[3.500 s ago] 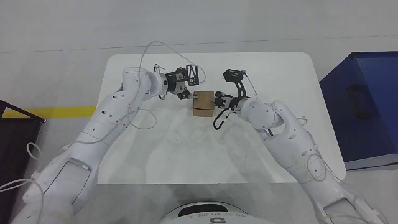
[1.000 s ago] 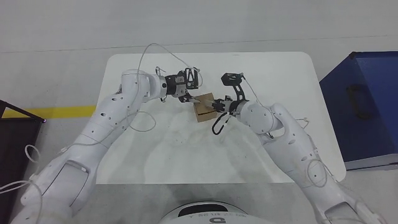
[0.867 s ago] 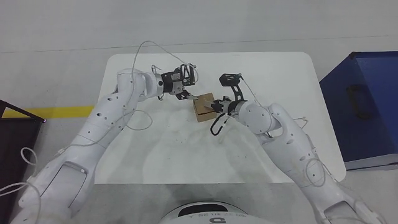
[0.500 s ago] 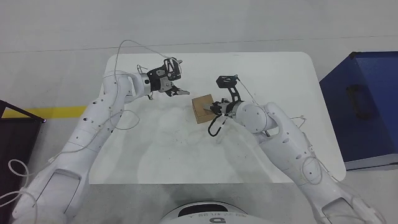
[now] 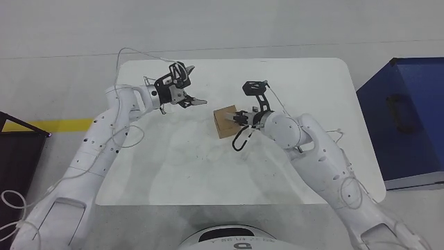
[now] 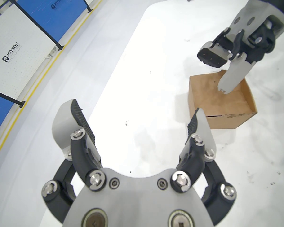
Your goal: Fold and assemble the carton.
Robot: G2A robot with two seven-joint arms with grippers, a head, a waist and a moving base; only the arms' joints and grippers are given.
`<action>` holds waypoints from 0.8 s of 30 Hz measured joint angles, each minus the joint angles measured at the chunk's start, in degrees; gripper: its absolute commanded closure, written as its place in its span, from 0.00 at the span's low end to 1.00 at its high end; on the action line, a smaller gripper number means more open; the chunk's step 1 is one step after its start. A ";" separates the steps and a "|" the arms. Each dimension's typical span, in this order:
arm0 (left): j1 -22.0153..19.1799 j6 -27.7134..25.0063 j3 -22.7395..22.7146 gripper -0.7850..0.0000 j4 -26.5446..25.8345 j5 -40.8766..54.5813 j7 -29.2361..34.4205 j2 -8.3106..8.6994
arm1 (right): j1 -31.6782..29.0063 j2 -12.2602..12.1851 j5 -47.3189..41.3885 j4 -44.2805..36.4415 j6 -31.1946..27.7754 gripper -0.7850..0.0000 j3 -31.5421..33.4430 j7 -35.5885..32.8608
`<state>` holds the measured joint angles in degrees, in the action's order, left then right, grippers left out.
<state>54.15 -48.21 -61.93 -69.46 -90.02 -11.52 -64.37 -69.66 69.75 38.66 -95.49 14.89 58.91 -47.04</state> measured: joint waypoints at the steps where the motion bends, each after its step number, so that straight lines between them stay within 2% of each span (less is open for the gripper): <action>1: 0.20 -0.03 -0.31 0.00 0.14 0.68 -0.17 0.06 | -0.44 -0.10 -0.14 -0.63 0.18 0.53 0.64 0.39; 3: 0.57 -0.01 -0.90 0.00 0.53 1.97 -0.60 0.14 | -1.27 -0.22 -0.64 -1.80 0.90 1.00 1.84 1.34; 8: 2.18 -0.40 -3.16 0.00 2.38 6.75 -2.57 0.50 | -5.45 -0.70 -4.09 -7.87 0.37 1.00 5.84 4.43; 11: 3.42 -1.39 -4.24 0.00 3.58 10.71 -4.72 0.58 | -5.91 -0.75 -3.93 -8.64 -1.49 1.00 5.25 3.85; 18: 5.95 -3.05 -5.52 0.00 6.23 19.66 -7.00 0.45 | -0.22 0.49 -7.49 -3.05 -4.46 1.00 0.46 2.68; 24: 7.58 -1.14 -6.54 0.00 6.19 18.68 -5.85 0.87 | 4.20 1.53 -6.17 2.07 -3.62 1.00 -3.95 1.47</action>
<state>61.74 -49.35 -68.47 -63.27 -71.35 -17.37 -63.50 -65.46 71.28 32.49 -93.42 11.26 54.97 -45.57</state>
